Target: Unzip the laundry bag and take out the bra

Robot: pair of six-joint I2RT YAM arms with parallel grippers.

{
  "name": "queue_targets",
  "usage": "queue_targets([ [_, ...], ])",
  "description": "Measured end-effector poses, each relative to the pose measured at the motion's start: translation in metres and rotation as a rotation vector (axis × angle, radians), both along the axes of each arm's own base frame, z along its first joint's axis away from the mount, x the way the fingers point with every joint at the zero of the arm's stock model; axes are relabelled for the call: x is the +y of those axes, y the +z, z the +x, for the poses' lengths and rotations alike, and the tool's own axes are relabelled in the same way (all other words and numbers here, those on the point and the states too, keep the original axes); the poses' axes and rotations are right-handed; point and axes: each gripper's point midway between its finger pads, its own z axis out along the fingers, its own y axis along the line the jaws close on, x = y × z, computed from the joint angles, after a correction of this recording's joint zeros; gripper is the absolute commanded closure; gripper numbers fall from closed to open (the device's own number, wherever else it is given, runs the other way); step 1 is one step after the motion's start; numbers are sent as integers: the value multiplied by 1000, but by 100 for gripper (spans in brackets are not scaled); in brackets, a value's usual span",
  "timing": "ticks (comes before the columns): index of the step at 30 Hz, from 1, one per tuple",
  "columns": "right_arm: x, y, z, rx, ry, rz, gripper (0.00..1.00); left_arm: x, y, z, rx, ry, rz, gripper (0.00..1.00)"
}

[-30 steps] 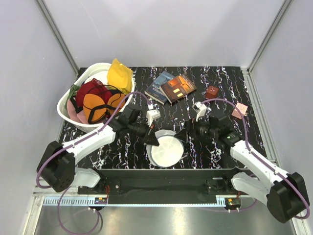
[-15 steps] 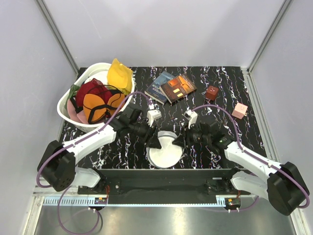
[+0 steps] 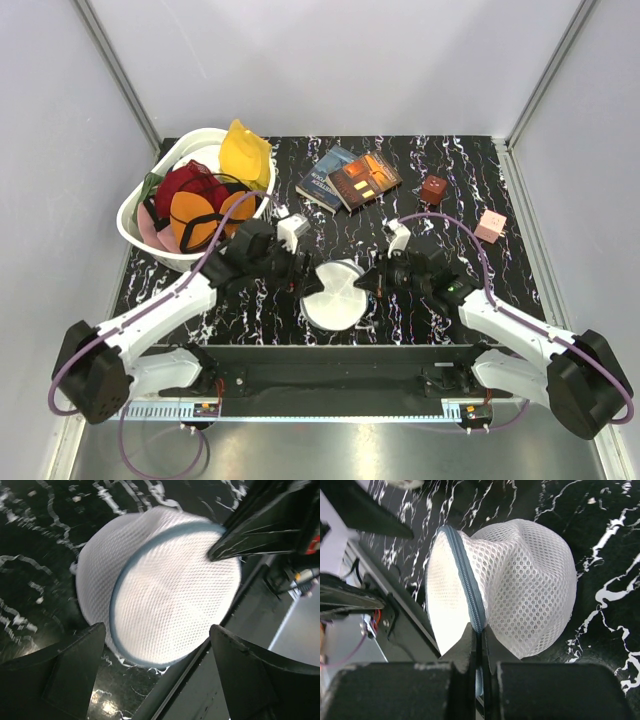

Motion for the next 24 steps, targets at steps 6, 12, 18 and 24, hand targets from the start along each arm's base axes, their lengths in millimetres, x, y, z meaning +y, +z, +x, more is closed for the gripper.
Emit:
queue_targets([
  [6,-4,-3,17,57,-144,15,100,26,-31,-9,64,187,14,23],
  [12,-2,-7,26,102,-219,44,100,31,-61,-22,167,309,-71,25],
  [18,0,-6,28,125,-249,78,100,20,-61,-16,214,363,-148,25],
  [24,-1,-5,29,130,-262,88,100,8,-60,-9,237,391,-228,32],
])
